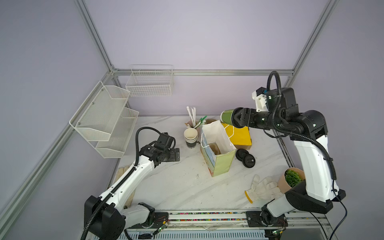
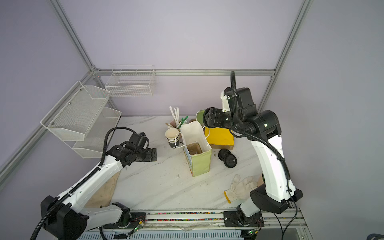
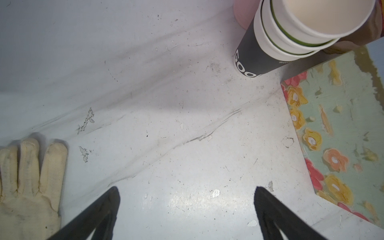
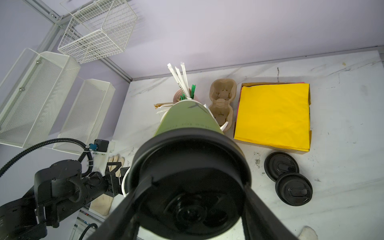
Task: Pack the takeout coffee
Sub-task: 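Raise the green cup high with the right gripper and swing it toward the bag, then lower the green cup with the right gripper into the paper bag onto the carrier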
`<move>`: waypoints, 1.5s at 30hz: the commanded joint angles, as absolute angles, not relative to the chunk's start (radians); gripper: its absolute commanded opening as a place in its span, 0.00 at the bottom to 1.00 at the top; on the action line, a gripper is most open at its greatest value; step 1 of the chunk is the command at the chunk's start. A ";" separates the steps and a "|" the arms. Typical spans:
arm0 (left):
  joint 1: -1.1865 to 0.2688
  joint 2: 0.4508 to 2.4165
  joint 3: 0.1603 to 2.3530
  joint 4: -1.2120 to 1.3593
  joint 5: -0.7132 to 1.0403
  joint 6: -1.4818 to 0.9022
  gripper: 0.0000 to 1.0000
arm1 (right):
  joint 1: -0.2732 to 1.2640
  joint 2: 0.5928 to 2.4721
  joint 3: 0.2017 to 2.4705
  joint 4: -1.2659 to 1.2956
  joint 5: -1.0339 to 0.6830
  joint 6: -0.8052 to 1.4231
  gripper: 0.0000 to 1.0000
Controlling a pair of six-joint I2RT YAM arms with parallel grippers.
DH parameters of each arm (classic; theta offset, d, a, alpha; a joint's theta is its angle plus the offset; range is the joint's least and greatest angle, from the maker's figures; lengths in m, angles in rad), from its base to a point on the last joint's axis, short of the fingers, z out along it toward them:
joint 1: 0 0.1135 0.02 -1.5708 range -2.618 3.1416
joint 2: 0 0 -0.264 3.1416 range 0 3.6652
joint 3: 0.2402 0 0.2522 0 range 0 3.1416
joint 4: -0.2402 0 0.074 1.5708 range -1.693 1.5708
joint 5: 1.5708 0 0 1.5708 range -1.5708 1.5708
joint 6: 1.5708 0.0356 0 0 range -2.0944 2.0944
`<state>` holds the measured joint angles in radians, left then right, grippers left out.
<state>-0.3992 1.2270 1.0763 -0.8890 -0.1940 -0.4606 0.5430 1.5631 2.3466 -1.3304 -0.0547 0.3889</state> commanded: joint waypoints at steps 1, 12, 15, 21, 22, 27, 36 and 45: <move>-0.390 1.231 1.177 -0.882 -0.194 -0.463 1.00 | 0.594 1.576 2.337 -1.355 0.027 0.400 0.69; -0.386 1.239 1.177 -0.882 -0.188 -0.463 1.00 | 0.704 1.604 2.174 -1.355 0.099 0.430 0.69; -0.387 1.239 1.177 -0.882 -0.187 -0.463 1.00 | 0.721 1.619 2.141 -1.356 0.099 0.430 0.69; -0.385 1.238 1.175 -0.882 -0.186 -0.463 1.00 | 0.727 1.642 2.082 -1.367 0.084 0.407 0.69; -0.386 1.238 1.175 -0.882 -0.187 -0.462 1.00 | 0.727 1.646 2.075 -1.367 0.084 0.404 0.69; -0.385 1.239 1.175 -0.882 -0.185 -0.461 1.00 | 0.727 1.678 2.064 -1.369 0.074 0.392 0.69; -0.385 1.234 1.175 -0.882 -0.185 -0.462 1.00 | 0.727 1.723 2.049 -1.371 0.057 0.382 0.69; -0.385 1.235 1.172 -0.882 -0.179 -0.462 1.00 | 0.727 1.777 2.042 -1.373 0.049 0.372 0.68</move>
<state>-0.3927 1.2430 1.0763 -0.8890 -0.1875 -0.4606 0.7212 1.7645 2.0491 -1.3441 0.0517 0.3836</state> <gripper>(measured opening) 0.997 0.706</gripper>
